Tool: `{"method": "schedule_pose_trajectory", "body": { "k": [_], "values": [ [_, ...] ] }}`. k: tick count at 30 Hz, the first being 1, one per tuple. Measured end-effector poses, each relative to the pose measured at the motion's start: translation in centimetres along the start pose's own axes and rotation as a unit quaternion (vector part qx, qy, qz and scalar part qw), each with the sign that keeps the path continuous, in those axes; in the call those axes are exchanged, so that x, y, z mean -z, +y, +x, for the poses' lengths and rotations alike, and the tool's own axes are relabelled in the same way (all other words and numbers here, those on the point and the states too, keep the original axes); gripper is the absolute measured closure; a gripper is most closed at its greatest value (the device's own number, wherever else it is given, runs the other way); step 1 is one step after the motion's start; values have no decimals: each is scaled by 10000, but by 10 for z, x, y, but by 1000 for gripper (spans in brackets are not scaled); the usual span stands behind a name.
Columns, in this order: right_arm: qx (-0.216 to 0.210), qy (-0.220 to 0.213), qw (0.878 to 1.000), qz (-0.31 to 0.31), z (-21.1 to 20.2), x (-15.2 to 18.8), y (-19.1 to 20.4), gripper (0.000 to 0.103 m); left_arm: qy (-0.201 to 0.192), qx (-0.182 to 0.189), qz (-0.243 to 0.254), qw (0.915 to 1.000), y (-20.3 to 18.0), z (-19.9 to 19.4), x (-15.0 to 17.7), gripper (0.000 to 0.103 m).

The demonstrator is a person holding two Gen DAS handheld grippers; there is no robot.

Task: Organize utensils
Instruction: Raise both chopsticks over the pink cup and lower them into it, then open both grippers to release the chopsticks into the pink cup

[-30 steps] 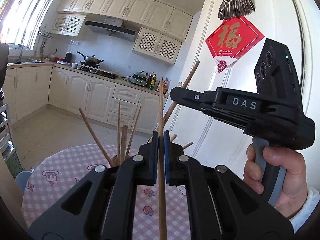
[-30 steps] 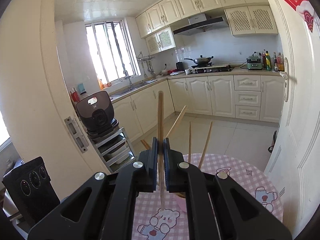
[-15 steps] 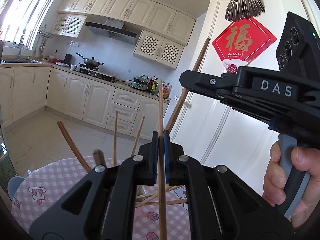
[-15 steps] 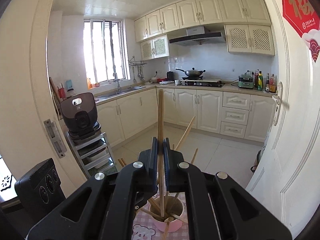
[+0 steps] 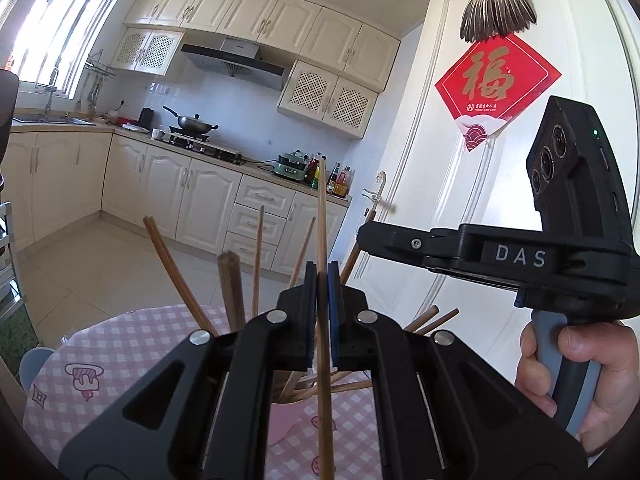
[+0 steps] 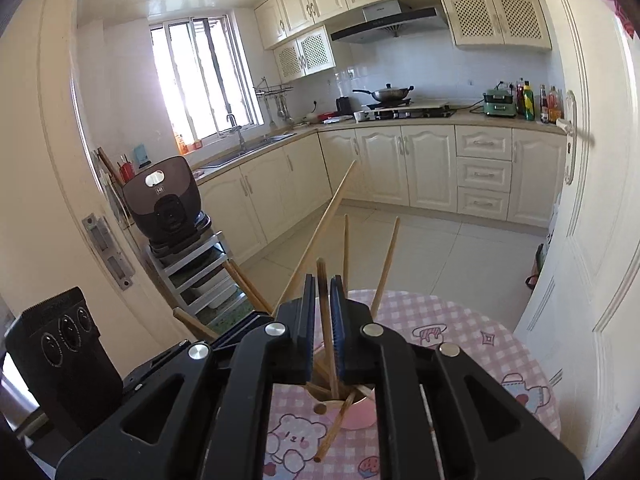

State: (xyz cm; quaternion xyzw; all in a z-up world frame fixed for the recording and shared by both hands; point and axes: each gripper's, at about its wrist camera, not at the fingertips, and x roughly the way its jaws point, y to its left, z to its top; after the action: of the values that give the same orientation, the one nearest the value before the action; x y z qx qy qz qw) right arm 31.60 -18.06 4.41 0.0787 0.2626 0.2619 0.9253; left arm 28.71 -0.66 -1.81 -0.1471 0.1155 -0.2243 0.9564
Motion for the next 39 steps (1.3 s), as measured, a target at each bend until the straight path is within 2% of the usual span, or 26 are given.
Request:
{"method": "schedule_pose_trajectory", "body": {
  "k": [1, 2, 4, 7, 10, 14, 15, 16, 17, 18, 22, 25, 26, 27, 28, 29, 32, 36, 39],
  "values": [
    [-98, 2, 9999, 127, -1, 0, -1, 89, -9, -16, -10, 10000, 1, -2, 1, 98],
    [-208, 15, 9994, 269, -3, 0, -3, 78, -20, -12, -24, 10000, 1, -4, 1, 98],
    [-374, 19, 9984, 423, -7, 0, -2, 67, -50, 0, -23, 10000, 1, -9, 0, 98],
    [-435, -37, 9978, 503, -11, -2, 4, 67, -134, 38, 17, 9999, -1, -20, 1, 98],
    [-692, 17, 9949, 728, -9, -4, 2, 66, -227, 74, 87, 9997, -2, -35, 4, 98],
    [-737, 6, 9942, 788, -8, -6, 7, 65, -304, 185, 305, 9989, -8, -51, 6, 98],
    [-735, 3, 9941, 794, -7, -7, 7, 66, -312, 197, 343, 9987, -9, -54, 7, 98],
    [-740, 20, 9941, 795, -7, -6, 8, 71, -314, 232, 362, 9986, -10, -55, 6, 98],
    [-765, 25, 9939, 797, -6, -7, 9, 86, -302, 266, 387, 9984, -10, -56, 5, 98],
    [-774, 23, 9939, 790, -6, -7, 9, 91, -289, 249, 418, 9984, -11, -57, 5, 98],
    [-599, -141, 9969, 496, -12, -9, 21, 94, -188, 230, 443, 9986, -10, -53, 5, 97],
    [-27, -390, 9992, -24, -18, -13, 34, 98, 56, 28, 272, 9996, -3, -44, 5, 95],
    [94, -484, 9987, -156, -20, -13, 37, 99, 156, -53, 180, 9997, 1, -41, 5, 85],
    [188, -540, 9980, -257, -21, -13, 39, 99, 248, -148, 97, 9995, 4, -39, 5, 55],
    [300, -597, 9970, -382, -21, -13, 42, 99, 237, -195, 45, 9995, 7, -40, 6, 40],
    [389, -639, 9959, -501, -20, -12, 45, 99, 174, -248, 46, 9995, 9, -41, 6, 37],
    [681, -731, 9917, -811, -15, -6, 50, 99, 290, -458, 125, 9985, 12, -38, 6, 36],
    [878, -719, 9883, -1021, -6, 0, 52, 99, 537, -713, 11, 9960, 20, -30, 5, 35],
    [949, -615, 9873, -1119, 3, 5, 52, 99, 679, -761, -75, 9948, 26, -26, 7, 35]
  ]
}}
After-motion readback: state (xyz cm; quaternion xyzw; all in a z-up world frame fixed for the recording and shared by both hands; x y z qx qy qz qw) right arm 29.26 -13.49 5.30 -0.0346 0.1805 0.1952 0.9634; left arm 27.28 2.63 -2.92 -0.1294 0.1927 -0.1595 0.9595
